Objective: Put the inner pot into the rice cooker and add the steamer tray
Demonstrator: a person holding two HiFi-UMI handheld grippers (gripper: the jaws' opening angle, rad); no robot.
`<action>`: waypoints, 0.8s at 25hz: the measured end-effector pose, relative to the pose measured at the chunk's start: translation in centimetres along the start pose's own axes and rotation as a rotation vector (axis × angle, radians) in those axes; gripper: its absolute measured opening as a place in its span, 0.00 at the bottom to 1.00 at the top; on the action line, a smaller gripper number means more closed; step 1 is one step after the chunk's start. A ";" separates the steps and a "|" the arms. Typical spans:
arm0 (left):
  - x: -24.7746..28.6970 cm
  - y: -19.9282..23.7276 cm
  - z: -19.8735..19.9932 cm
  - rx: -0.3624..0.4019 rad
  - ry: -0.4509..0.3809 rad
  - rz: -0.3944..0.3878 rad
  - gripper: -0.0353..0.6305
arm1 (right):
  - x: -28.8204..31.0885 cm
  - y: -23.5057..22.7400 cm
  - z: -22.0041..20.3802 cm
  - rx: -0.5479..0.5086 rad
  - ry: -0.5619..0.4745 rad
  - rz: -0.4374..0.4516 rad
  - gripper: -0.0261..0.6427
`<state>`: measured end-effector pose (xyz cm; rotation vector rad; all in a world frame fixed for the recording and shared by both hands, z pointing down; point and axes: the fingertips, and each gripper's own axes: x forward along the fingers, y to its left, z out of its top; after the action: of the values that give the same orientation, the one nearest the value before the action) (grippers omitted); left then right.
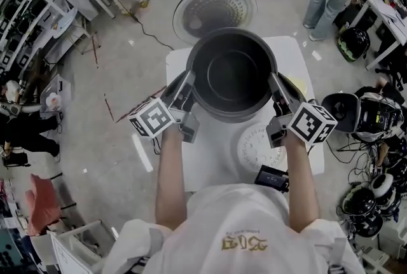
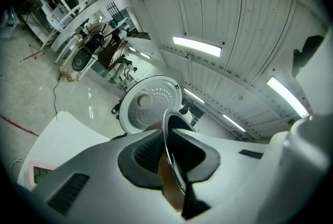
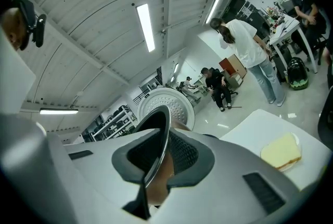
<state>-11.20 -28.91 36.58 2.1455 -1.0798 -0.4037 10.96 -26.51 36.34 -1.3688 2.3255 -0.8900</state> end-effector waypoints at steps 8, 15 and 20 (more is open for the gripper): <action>0.6 2.1 -0.6 -0.023 0.019 0.034 0.14 | 1.6 -1.5 -1.5 0.027 0.036 -0.014 0.12; 2.5 3.7 -1.5 -0.019 0.048 0.075 0.14 | 3.0 -4.2 -2.0 0.051 0.082 -0.041 0.12; 3.2 5.1 -2.3 -0.014 0.075 0.113 0.15 | 3.9 -5.4 -2.6 0.058 0.109 -0.054 0.13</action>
<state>-10.95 -32.52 41.87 2.0587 -1.1459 -0.2753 11.28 -30.81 42.01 -1.3982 2.3323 -1.0647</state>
